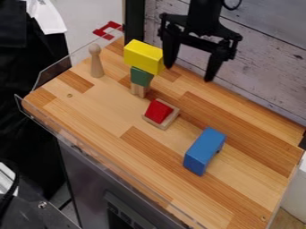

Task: Put the blue arch in middle of the table

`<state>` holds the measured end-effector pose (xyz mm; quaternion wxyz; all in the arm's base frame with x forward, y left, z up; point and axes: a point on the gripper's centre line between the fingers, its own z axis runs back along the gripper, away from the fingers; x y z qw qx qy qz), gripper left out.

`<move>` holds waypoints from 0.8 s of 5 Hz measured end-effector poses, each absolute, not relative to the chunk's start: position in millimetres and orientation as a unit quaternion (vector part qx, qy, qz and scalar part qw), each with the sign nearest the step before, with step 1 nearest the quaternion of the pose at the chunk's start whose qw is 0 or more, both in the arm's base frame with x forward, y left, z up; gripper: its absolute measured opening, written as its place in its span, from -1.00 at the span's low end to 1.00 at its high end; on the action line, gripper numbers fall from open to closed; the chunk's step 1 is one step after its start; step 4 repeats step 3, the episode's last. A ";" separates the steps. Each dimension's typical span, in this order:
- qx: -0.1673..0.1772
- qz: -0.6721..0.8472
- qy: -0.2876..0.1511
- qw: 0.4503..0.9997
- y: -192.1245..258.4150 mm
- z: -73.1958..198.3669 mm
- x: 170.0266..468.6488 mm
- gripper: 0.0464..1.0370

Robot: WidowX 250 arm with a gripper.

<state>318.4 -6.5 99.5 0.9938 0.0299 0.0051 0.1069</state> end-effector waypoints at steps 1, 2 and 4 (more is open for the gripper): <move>0.047 0.116 0.009 0.992 13.8 103.4 328.9 0.93; 0.042 0.124 0.003 0.991 27.6 111.6 333.5 0.93; 0.021 0.134 -0.004 0.991 27.7 112.1 332.7 0.93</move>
